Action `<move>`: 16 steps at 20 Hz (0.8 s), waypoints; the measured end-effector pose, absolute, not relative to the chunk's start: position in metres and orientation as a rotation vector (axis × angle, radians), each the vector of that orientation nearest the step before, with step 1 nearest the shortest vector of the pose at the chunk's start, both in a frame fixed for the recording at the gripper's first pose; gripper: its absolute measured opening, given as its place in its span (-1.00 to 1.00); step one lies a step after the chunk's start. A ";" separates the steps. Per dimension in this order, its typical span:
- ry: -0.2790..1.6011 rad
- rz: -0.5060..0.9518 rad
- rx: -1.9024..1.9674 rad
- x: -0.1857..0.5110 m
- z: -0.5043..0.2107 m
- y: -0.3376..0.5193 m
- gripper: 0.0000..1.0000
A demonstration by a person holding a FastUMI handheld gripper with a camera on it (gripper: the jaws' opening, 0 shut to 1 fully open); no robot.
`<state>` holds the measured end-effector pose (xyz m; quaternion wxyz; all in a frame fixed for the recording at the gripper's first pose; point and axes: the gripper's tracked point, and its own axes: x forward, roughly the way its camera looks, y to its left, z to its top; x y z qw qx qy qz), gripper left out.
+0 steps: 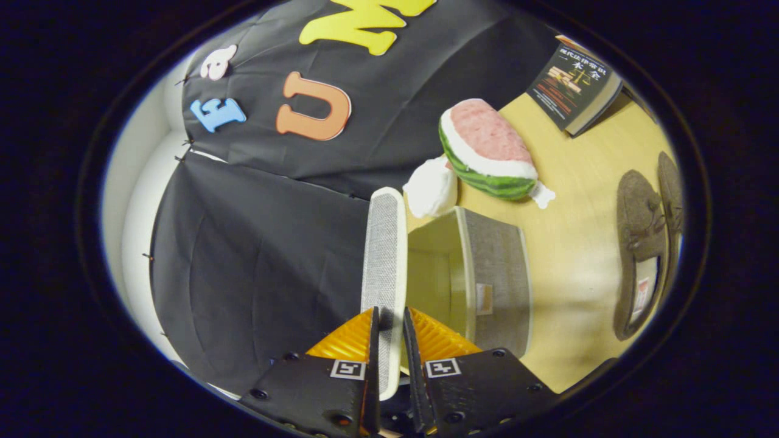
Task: Open the storage box then place both shoes into the box .Put the left shoe in first, then the right shoe, with the right side of both shoes facing outward in a uniform manner.
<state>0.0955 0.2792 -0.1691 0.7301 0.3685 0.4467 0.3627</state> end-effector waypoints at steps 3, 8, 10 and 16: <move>0.962 0.836 0.793 0.088 -0.144 0.303 -0.58; 0.926 0.902 0.744 0.073 -0.108 0.358 -0.58; 0.928 0.904 0.745 0.069 -0.101 0.391 -0.58; 1.006 0.923 0.757 0.063 -0.095 0.474 -0.87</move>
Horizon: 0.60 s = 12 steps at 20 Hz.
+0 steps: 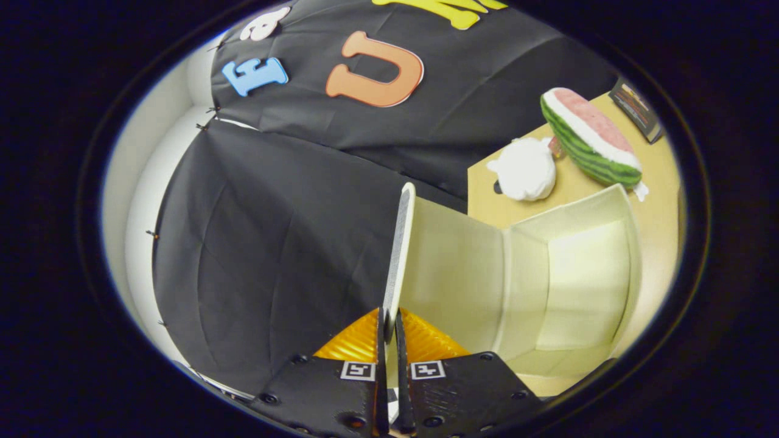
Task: Open the storage box then place both shoes into the box .Put the left shoe in first, then the right shoe, with the right side of both shoes facing outward in a uniform manner.
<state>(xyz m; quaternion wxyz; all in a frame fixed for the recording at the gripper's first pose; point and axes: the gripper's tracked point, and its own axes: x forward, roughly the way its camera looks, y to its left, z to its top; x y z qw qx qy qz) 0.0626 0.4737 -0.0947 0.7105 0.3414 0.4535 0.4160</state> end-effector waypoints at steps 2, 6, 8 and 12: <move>1.043 0.926 0.730 0.059 -0.103 0.501 -0.87; 1.112 0.917 0.703 0.052 -0.125 0.546 -0.29; 1.122 0.928 0.687 0.048 -0.128 0.556 0.09; 1.099 0.926 0.537 0.049 -0.136 0.532 0.71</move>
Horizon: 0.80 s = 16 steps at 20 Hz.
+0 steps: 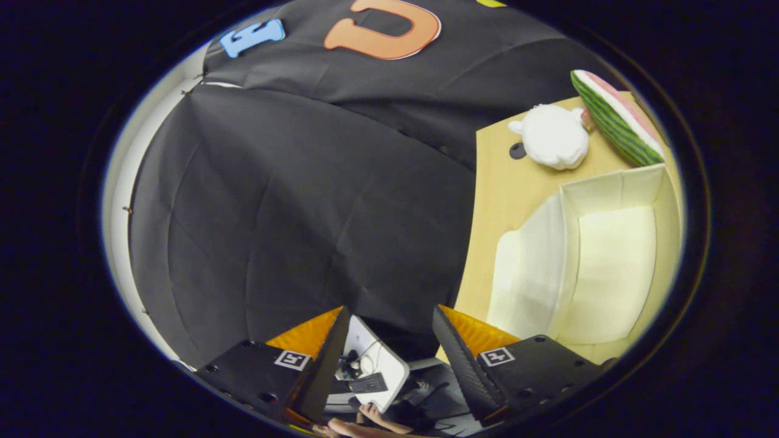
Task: Open the storage box then place both shoes into the box .Put the left shoe in first, then the right shoe, with the right side of both shoes facing outward in a uniform manner.
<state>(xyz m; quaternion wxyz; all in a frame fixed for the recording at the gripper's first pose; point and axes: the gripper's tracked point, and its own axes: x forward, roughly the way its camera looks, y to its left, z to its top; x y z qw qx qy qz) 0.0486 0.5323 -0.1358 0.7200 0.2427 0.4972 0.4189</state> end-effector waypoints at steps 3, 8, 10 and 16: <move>1.045 0.870 0.390 0.056 -0.141 0.490 0.91; 0.915 0.749 0.221 0.080 -0.145 0.401 0.91; 0.886 0.700 0.186 0.080 -0.140 0.356 0.91; 0.910 0.531 0.149 0.089 -0.183 0.240 0.92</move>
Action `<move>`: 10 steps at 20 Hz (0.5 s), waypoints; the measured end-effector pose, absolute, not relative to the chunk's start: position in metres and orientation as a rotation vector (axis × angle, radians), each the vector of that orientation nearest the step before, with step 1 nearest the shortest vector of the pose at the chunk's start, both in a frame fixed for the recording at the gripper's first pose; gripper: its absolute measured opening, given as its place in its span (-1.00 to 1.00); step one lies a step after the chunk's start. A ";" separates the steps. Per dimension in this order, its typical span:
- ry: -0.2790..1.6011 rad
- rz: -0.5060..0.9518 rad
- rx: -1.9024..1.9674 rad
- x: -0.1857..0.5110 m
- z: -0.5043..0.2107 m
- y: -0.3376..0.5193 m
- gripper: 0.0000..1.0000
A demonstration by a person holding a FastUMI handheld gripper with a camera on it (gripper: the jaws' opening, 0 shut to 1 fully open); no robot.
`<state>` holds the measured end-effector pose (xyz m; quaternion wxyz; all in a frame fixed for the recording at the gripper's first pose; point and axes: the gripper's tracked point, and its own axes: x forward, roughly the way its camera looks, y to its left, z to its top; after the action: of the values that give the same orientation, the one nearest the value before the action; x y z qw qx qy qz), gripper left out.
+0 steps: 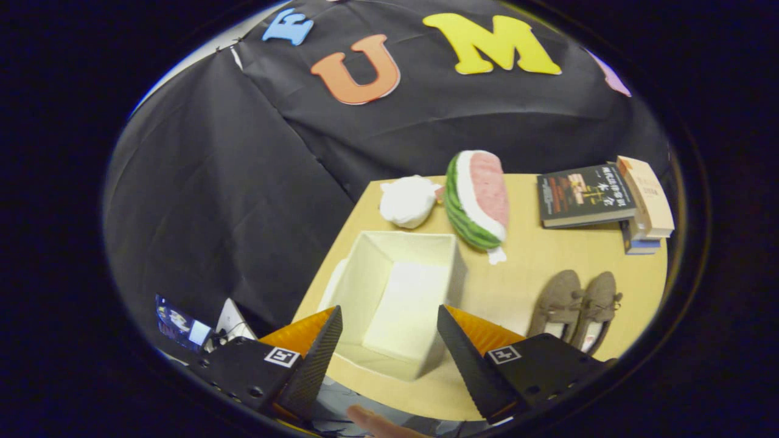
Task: Open the storage box then place both shoes into the box .Put the left shoe in first, then the right shoe, with the right side of both shoes facing outward in a uniform manner.
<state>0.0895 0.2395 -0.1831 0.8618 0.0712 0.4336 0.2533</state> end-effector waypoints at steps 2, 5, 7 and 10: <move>0.946 0.480 0.135 0.089 -0.207 0.208 0.92; 0.966 0.372 0.087 0.100 -0.242 0.155 0.92; 0.981 0.316 0.063 0.103 -0.258 0.124 0.92; 1.024 0.246 0.065 0.103 -0.285 0.092 0.91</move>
<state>0.1033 0.0919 -0.2846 0.8641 0.0313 0.4884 0.1176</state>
